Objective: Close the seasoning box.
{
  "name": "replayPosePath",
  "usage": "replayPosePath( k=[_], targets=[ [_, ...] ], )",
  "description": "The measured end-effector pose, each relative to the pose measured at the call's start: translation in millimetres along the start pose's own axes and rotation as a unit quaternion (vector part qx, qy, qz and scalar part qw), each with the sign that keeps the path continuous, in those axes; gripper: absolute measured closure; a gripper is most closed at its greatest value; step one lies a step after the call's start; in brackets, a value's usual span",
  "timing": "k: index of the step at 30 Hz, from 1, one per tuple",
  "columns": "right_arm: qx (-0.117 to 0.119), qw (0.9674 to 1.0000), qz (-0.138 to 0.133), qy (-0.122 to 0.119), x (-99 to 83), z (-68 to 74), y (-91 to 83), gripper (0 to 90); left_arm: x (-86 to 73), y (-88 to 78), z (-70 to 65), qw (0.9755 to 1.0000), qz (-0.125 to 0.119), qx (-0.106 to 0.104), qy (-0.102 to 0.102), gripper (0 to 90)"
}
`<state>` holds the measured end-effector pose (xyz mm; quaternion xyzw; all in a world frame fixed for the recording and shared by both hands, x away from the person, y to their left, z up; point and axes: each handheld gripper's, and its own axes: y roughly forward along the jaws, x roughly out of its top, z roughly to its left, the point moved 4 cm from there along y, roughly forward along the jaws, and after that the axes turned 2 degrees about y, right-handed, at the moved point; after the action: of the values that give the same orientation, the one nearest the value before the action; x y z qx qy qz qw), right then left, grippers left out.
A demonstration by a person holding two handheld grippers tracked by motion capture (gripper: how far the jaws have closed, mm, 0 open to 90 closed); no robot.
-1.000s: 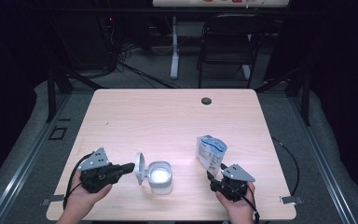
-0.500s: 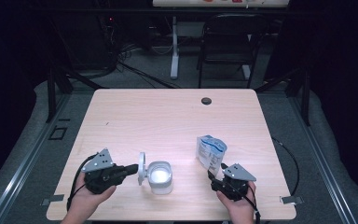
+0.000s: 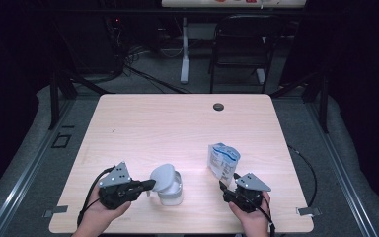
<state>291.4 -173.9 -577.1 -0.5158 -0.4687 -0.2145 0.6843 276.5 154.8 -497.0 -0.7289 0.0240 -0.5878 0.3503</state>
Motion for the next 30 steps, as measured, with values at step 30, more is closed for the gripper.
replayPosePath(
  k=[30],
  targets=[
    [-0.007, 0.9999, -0.001, 0.009, 1.4, -7.4, -4.8, 41.7, -8.9, -18.4, 30.4, 0.9975, -0.024, 0.047, -0.046, 82.7]
  ],
)
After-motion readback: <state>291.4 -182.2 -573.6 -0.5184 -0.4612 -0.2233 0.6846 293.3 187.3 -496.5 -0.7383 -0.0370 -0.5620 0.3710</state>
